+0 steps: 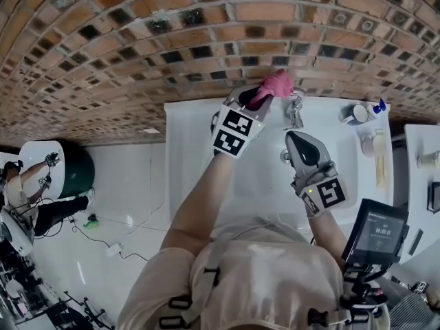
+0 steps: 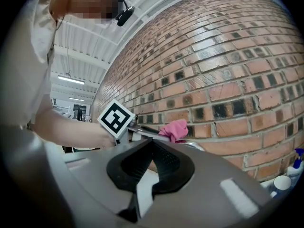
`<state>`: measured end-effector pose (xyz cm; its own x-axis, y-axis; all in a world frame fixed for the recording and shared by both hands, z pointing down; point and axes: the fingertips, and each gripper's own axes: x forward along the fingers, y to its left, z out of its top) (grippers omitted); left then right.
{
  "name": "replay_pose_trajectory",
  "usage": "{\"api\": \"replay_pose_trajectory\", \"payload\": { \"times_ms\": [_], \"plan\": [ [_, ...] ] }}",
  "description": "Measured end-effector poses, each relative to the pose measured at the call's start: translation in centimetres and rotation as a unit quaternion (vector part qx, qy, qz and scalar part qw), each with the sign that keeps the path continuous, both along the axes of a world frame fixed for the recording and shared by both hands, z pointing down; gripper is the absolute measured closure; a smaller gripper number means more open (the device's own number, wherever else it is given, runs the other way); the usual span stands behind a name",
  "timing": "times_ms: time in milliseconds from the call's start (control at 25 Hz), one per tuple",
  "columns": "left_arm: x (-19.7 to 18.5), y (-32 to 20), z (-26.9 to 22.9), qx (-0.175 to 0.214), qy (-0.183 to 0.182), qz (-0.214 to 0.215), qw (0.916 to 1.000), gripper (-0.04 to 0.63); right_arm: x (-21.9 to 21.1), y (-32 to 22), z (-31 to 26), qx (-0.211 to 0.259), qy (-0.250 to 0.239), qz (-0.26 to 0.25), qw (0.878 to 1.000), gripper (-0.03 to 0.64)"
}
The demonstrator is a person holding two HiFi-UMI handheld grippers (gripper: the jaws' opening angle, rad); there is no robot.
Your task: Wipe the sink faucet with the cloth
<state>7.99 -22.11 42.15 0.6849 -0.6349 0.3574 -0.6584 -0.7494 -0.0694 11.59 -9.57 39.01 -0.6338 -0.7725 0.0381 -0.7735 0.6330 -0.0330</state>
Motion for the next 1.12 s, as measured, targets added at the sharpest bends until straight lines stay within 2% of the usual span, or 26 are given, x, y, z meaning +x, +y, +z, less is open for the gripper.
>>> {"api": "replay_pose_trajectory", "payload": {
  "times_ms": [120, 200, 280, 400, 520, 600, 800, 920, 1000, 1040, 1120],
  "plan": [
    [2.6, 0.8, -2.4, 0.026, 0.022, 0.038, 0.9987, 0.505, 0.1, -1.1, -0.4, 0.011, 0.009, 0.001, 1.000, 0.621],
    [3.1, 1.2, -4.0, 0.050, 0.025, 0.045, 0.9974, 0.504, 0.2, -1.6, -0.7, 0.016, 0.016, 0.005, 1.000, 0.621],
    [2.5, 1.4, -4.2, 0.065, 0.004, 0.037, 0.9972, 0.503, 0.4, -1.9, -1.0, 0.018, 0.018, 0.009, 1.000, 0.621],
    [0.7, 1.2, -1.4, 0.057, -0.046, 0.015, 0.9972, 0.503, 0.4, -2.2, -1.0, 0.011, 0.027, 0.007, 1.000, 0.621],
    [0.0, 0.5, 0.5, 0.039, -0.051, 0.000, 0.9979, 0.503, 0.2, -2.5, -1.0, -0.001, 0.037, 0.005, 0.999, 0.621],
    [0.4, 0.2, 0.2, 0.047, -0.064, -0.001, 0.9968, 0.505, 0.4, -2.5, -0.7, -0.005, 0.045, 0.005, 0.999, 0.621],
    [4.0, 0.2, -0.8, 0.085, -0.115, 0.029, 0.9892, 0.506, 2.0, -2.4, 1.2, -0.021, 0.029, 0.016, 0.999, 0.621],
    [5.9, 0.6, -0.8, 0.112, -0.147, 0.060, 0.9809, 0.505, 2.4, -2.8, 2.1, -0.030, 0.025, 0.022, 0.999, 0.621],
    [5.5, 1.5, -1.5, 0.120, -0.128, 0.069, 0.9821, 0.505, 2.5, -2.8, 2.6, -0.038, 0.020, 0.024, 0.999, 0.621],
    [4.6, 1.6, -2.1, 0.120, -0.102, 0.058, 0.9859, 0.505, 2.6, -2.8, 2.8, -0.042, 0.017, 0.025, 0.999, 0.621],
    [1.4, 0.9, -2.4, 0.109, -0.051, 0.009, 0.9927, 0.505, 2.7, -3.0, 3.0, -0.043, 0.017, 0.023, 0.999, 0.621]
  ]
}}
